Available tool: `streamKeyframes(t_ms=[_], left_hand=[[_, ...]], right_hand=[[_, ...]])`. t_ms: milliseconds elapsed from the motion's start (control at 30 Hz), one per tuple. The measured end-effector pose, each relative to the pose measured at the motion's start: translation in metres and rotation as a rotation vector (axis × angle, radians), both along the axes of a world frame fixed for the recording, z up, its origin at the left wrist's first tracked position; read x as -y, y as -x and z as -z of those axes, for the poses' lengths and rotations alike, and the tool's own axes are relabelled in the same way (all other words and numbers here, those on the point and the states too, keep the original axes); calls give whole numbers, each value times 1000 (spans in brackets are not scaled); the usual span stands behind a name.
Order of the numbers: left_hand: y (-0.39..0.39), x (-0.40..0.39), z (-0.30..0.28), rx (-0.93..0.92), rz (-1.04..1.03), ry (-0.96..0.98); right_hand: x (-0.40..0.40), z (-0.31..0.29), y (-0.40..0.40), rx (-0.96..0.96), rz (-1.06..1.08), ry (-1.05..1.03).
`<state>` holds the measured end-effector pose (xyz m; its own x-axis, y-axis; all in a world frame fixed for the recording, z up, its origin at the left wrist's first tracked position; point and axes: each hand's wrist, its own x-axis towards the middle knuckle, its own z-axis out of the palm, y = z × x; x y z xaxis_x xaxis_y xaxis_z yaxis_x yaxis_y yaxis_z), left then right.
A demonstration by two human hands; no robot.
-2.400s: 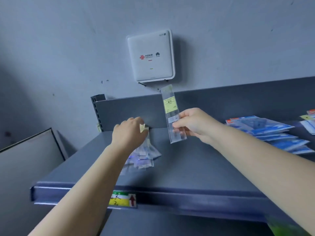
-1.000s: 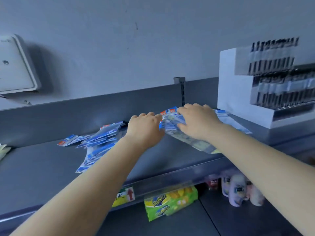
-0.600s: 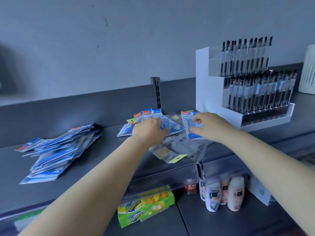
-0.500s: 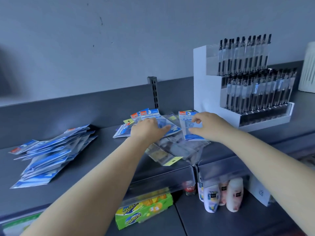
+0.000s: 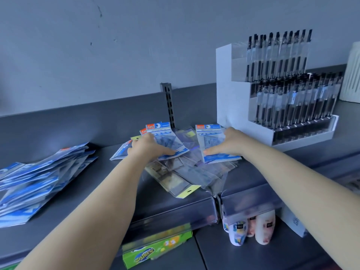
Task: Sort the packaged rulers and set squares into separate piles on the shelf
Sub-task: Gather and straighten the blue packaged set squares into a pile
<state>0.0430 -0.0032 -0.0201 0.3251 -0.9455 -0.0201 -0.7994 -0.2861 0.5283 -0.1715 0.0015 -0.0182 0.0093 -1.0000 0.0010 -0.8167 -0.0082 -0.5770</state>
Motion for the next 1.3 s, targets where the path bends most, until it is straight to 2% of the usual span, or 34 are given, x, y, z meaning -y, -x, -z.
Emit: streamKeyframes(t_ms=[100, 233, 333, 433, 533, 600, 667, 800, 1067, 1267, 1300], left_hand=[[0, -1, 0, -167, 33, 101], [-1, 1, 0, -274, 41, 144], [0, -5, -6, -425, 55, 145], [-4, -9, -10, -633, 30, 249], [-11, -15, -19, -807, 60, 346], [-20, -24, -27, -935, 57, 388], [-36, -36, -32, -984, 35, 413], [-80, -66, -39, -1035, 5, 500], [-187, -123, -57, -887, -12, 655], [-248, -137, -53, -800, -34, 532], [-254, -137, -50, -710, -47, 477]], right_hand=[[6, 2, -2, 170, 36, 63], [13, 6, -3, 266, 66, 179], [22, 7, 1, 450, 105, 292], [22, 0, 4, 655, 146, 382], [10, -18, -3, 851, 103, 380], [2, -29, -15, 928, 67, 342], [-4, -39, -34, 982, 29, 307], [-16, -53, -86, 1003, -59, 253], [-40, -64, -201, 981, -259, 135], [-57, -68, -263, 971, -365, 140], [-59, -70, -270, 981, -376, 146]])
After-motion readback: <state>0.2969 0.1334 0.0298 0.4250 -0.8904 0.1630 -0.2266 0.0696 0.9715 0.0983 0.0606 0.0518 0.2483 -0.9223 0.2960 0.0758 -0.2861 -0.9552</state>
